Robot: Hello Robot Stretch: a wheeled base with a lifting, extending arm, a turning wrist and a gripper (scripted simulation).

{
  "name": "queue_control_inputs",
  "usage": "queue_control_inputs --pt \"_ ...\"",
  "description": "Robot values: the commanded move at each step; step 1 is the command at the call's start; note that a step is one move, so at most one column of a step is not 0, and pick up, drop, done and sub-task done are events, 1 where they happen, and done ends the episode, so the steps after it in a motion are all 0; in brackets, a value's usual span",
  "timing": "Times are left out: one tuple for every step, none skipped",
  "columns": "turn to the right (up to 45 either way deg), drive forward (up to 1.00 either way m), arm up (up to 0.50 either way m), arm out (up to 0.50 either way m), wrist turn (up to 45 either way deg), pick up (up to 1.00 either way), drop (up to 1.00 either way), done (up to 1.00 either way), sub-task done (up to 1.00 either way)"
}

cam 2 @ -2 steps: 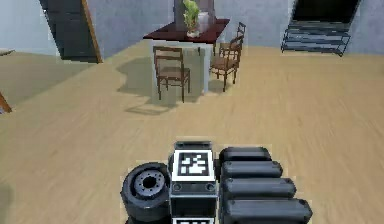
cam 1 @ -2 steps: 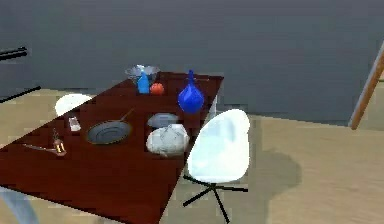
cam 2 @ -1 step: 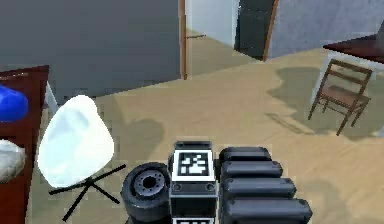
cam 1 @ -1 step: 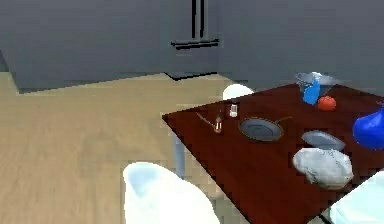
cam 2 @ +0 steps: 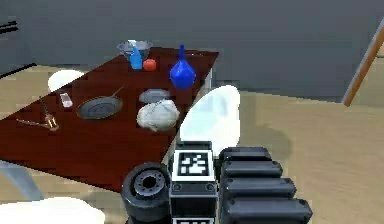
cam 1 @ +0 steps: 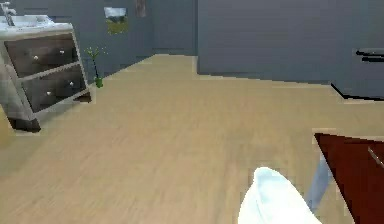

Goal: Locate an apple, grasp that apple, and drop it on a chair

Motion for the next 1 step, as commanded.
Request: queue_control_inputs --pt "-27.0 0.00 0.00 0.00 0.0 0.00 0.00 0.00 0.00"
